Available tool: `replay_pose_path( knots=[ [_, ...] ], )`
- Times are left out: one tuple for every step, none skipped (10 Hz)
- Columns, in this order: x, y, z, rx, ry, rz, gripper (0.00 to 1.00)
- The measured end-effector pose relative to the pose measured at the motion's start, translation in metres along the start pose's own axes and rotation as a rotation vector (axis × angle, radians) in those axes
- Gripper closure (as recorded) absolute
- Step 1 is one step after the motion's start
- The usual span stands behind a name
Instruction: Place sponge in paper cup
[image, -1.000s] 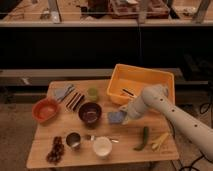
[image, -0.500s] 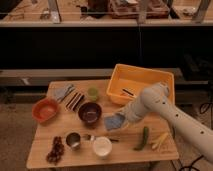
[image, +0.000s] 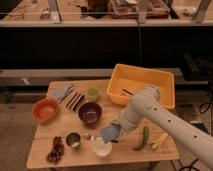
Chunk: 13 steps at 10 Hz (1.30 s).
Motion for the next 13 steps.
replay_pose_path(
  knots=[
    [0.003,-0.002,0.000,0.005,0.000,-0.009,0.79],
    [0.006,-0.004,-0.003,0.010,-0.001,-0.022,0.79],
    [0.011,-0.005,-0.006,0.017,-0.003,-0.048,0.79],
    [0.013,-0.006,-0.008,0.019,-0.005,-0.058,0.79],
    [0.015,-0.008,-0.008,0.026,-0.006,-0.066,0.79],
    [0.016,-0.009,-0.006,0.030,-0.006,-0.071,0.79],
    [0.019,-0.008,-0.005,0.033,-0.004,-0.080,0.79],
    [0.023,-0.007,-0.003,0.036,-0.003,-0.090,0.79],
    [0.026,-0.007,-0.003,0.035,-0.001,-0.098,0.79],
    [0.028,-0.007,-0.003,0.034,0.001,-0.106,0.79],
    [0.031,-0.008,-0.004,0.034,0.003,-0.115,0.79],
    [0.032,-0.009,-0.005,0.035,0.002,-0.122,0.79],
    [0.034,-0.010,-0.004,0.038,0.002,-0.126,0.79]
  ],
)
